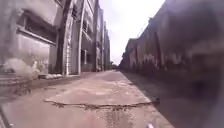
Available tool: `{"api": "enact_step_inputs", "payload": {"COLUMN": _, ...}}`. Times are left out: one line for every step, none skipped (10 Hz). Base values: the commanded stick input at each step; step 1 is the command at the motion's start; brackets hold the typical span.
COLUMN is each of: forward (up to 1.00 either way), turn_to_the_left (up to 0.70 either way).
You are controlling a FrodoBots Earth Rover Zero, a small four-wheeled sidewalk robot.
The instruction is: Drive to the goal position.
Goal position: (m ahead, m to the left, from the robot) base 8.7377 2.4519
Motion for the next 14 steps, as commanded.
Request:
{"api": "enact_step_inputs", "payload": {"forward": 0.6, "turn_to_the_left": 0.0}}
{"api": "enact_step_inputs", "payload": {"forward": 0.6, "turn_to_the_left": -0.03}}
{"api": "enact_step_inputs", "payload": {"forward": 0.6, "turn_to_the_left": -0.08}}
{"api": "enact_step_inputs", "payload": {"forward": 0.6, "turn_to_the_left": -0.15}}
{"api": "enact_step_inputs", "payload": {"forward": 0.6, "turn_to_the_left": -0.15}}
{"api": "enact_step_inputs", "payload": {"forward": 0.6, "turn_to_the_left": -0.15}}
{"api": "enact_step_inputs", "payload": {"forward": 0.6, "turn_to_the_left": 0.0}}
{"api": "enact_step_inputs", "payload": {"forward": 0.6, "turn_to_the_left": 0.0}}
{"api": "enact_step_inputs", "payload": {"forward": 0.6, "turn_to_the_left": 0.0}}
{"api": "enact_step_inputs", "payload": {"forward": 0.6, "turn_to_the_left": 0.0}}
{"api": "enact_step_inputs", "payload": {"forward": 0.6, "turn_to_the_left": 0.0}}
{"api": "enact_step_inputs", "payload": {"forward": 0.6, "turn_to_the_left": 0.0}}
{"api": "enact_step_inputs", "payload": {"forward": 0.6, "turn_to_the_left": 0.0}}
{"api": "enact_step_inputs", "payload": {"forward": 0.6, "turn_to_the_left": 0.0}}
